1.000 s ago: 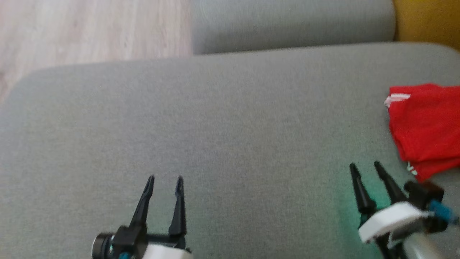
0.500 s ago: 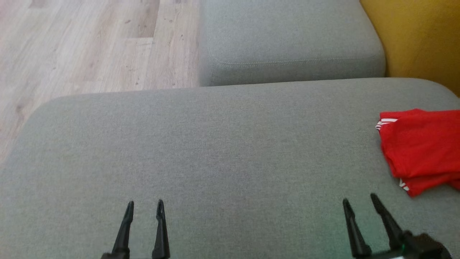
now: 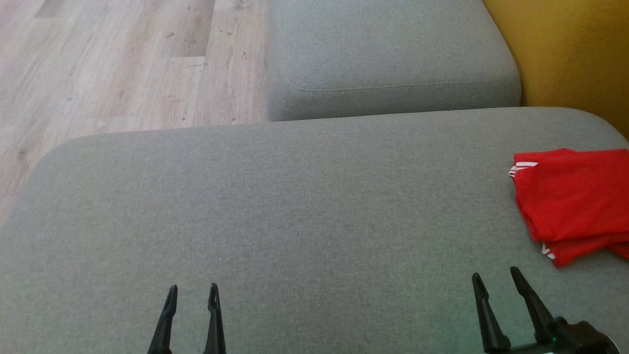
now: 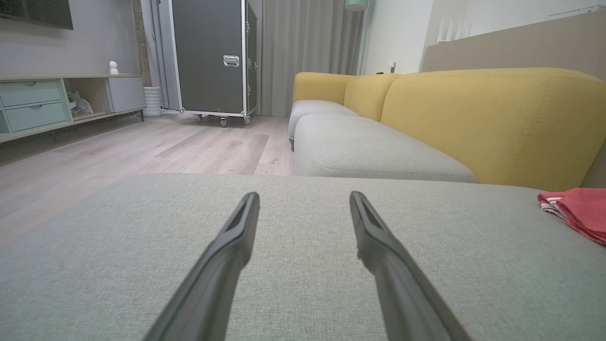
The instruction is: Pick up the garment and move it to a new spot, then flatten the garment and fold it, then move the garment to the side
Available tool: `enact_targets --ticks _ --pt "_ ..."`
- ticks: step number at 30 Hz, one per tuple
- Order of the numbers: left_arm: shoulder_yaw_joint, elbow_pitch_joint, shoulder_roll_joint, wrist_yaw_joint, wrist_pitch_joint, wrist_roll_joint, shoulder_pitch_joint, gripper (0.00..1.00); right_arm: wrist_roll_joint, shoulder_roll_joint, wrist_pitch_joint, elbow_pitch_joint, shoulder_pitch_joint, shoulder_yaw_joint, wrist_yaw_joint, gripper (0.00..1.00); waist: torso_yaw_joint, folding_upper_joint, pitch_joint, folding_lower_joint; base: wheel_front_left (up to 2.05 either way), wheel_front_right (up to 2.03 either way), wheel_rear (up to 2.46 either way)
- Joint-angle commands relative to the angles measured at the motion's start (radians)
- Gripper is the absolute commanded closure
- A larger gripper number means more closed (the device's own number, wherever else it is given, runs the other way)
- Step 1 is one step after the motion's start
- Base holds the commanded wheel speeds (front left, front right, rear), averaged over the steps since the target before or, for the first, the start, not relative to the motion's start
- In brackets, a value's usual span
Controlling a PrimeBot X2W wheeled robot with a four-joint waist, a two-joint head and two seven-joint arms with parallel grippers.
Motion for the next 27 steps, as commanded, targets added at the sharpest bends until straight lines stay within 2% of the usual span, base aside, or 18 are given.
enact_targets --ticks 1,2,9,27 --pt "0.042 -0.030 -0.006 -0.003 -0.008 0.014 -0.034 0.00 -0.007 -0.004 -0.011 -0.032 -0.044 0.017 -0.001 0.00 -0.002 -0.0001 0.002 0.0000 0.00 0.00 0.00" --pt "0.002 0.000 0.000 0.000 0.000 0.008 0.000 1.00 0.000 0.003 0.000 0.000 0.000 -0.001 0.000 1.00 -0.002 -0.0001 0.002 0.0000 0.00 0.00 0.00" --pt "-0.005 0.079 0.000 0.000 0.007 -0.002 0.018 1.00 0.011 0.004 0.006 0.084 0.012 0.004 0.000 1.00 -0.003 -0.0001 0.003 0.0000 0.00 0.00 0.00" --pt "0.026 0.094 0.012 -0.033 0.046 -0.225 -0.036 1.00 0.236 0.000 0.045 0.095 -0.044 -0.011 0.000 1.00 -0.005 -0.0001 0.017 0.0000 0.00 0.00 0.00"
